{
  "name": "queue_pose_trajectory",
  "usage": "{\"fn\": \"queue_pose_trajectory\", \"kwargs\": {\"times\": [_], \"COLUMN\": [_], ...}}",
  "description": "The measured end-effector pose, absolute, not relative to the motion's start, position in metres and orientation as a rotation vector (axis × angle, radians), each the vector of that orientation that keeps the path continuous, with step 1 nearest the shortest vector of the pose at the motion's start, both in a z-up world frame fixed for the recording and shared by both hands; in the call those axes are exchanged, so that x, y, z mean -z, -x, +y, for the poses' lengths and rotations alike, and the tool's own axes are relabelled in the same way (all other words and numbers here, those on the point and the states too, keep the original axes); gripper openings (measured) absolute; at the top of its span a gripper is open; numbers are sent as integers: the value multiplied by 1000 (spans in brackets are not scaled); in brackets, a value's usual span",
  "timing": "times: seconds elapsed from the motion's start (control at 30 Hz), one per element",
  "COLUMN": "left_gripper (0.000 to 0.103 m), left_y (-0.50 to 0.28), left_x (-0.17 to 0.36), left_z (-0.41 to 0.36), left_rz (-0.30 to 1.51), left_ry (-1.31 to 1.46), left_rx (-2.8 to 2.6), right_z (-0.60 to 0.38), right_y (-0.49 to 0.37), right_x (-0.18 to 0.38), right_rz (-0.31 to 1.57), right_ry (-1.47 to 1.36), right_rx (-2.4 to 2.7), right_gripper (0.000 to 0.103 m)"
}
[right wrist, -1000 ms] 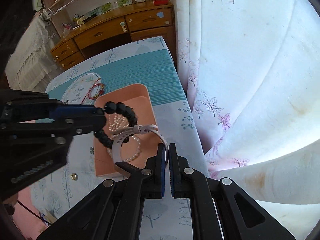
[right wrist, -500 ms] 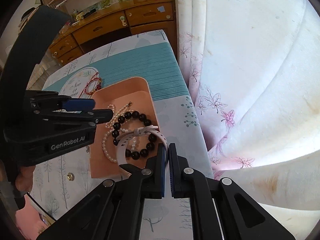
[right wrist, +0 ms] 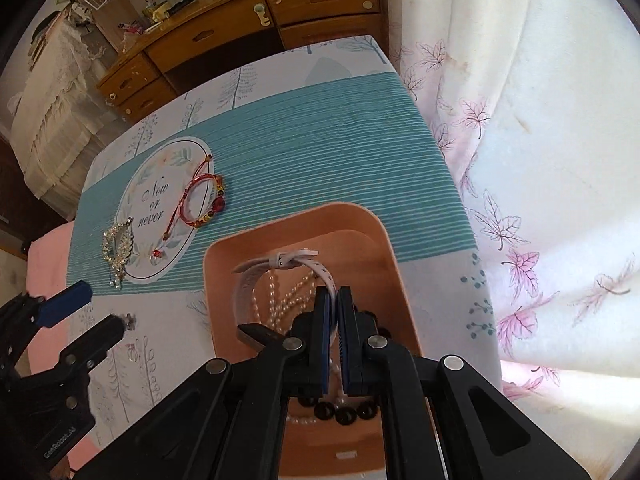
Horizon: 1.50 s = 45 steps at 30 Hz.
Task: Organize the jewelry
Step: 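Withdraw both grippers from the tray toward the red string bracelet and hair clip, then grasp the red string bracelet with the right gripper while the left gripper grasps the gold leaf hair clip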
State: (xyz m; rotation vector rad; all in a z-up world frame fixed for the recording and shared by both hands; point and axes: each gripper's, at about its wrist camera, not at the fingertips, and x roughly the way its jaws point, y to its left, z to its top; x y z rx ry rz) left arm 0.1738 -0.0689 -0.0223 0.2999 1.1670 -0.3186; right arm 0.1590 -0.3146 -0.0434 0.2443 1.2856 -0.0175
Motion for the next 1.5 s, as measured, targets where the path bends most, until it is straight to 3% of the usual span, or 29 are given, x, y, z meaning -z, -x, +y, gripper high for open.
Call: {"fn": "queue_pose_trajectory", "kwargs": {"times": [0.13,0.3,0.43,1.07,1.23,1.5], "left_gripper": [45,44,44,45,45,51], "left_y": [-185,-195,-197,-162,-182,-243], "left_x": [30,34,32,8,8,47], "left_z": [-23,25,50,110,113,103], "left_rz": [1191,1221,1230,1224,1224,1323], "left_ry": [-255,-170,-126,-94,-84,33], "left_rx": [238,183,157,113,98,157], "right_z": [-301,-290,-273,-221,-203,-191], "right_y": [-188,-202,-194,-124,-147,-228], "right_x": [68,77,63,-27,-38,-7], "right_rz": [1348,1378,1348,1256,1245,1322], "right_ry": [-212,-212,-162,-141,-139,-137], "right_rx": [46,50,30,-171,-194,-168], "right_gripper": [4,11,20,21,38,38]}}
